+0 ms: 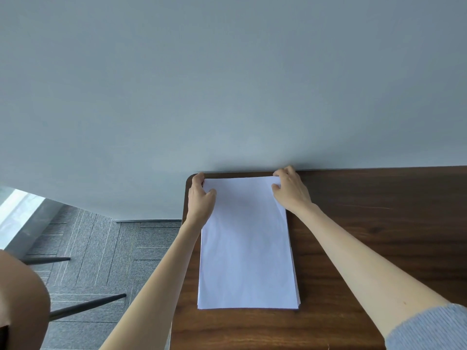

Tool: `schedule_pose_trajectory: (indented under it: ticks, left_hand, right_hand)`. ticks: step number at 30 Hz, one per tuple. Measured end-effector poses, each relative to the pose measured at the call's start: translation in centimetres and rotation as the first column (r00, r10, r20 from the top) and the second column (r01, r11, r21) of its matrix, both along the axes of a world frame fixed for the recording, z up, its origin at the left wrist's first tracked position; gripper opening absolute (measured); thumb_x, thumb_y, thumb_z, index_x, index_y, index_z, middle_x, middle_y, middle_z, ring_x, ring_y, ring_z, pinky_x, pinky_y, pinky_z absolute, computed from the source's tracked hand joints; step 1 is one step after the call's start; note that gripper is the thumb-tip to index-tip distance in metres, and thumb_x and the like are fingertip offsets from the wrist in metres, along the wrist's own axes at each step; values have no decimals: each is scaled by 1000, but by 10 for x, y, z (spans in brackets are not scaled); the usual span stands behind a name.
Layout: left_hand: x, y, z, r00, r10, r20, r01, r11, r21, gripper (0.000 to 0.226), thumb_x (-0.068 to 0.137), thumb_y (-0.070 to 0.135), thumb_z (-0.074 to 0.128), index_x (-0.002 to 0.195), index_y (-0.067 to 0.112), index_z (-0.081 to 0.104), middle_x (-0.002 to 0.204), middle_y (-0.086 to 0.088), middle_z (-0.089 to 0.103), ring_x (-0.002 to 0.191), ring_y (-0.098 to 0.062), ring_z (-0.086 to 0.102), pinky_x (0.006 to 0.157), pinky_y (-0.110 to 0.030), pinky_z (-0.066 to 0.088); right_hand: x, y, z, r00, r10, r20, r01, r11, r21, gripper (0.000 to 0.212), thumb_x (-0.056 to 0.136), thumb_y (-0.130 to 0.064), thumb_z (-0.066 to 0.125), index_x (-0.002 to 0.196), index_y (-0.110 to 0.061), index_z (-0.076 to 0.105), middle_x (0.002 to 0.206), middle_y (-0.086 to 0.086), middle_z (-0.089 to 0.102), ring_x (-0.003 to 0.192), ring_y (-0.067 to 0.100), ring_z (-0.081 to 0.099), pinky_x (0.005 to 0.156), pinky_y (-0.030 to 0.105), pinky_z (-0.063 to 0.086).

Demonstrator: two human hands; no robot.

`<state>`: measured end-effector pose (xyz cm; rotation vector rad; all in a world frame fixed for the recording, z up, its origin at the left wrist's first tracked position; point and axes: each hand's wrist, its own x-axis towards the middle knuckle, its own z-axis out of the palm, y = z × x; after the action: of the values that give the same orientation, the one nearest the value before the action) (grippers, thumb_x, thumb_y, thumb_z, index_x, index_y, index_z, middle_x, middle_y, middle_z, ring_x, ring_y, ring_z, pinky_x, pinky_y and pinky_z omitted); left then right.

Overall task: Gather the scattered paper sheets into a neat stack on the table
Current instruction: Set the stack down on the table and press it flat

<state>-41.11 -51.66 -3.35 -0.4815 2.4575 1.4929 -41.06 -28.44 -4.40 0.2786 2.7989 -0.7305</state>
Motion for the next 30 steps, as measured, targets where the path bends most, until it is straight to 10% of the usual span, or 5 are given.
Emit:
schedule_pose_trajectory:
  ticks: [15,30]
  left_hand:
    - [98,-25,2,990,130,49,-135,981,138,56,93,-2,43,146,12,33,143,-4,52,129,-16,51,101,-30,40]
    - [226,-32,27,989,78,128,-77,997,-14,60,83,-8,48,141,8,40,138,-12,57,128,-22,53,90,-23,39]
  right_hand:
    - [135,-22,-1,922,-387,25,342,781,-522,50,92,-1,51,139,-9,40,137,5,46,122,16,48,101,32,43]
    - [258,-49,22,925,-371,86,379,877,-295,47,88,-2,52,133,-16,46,135,0,51,121,19,51,91,27,45]
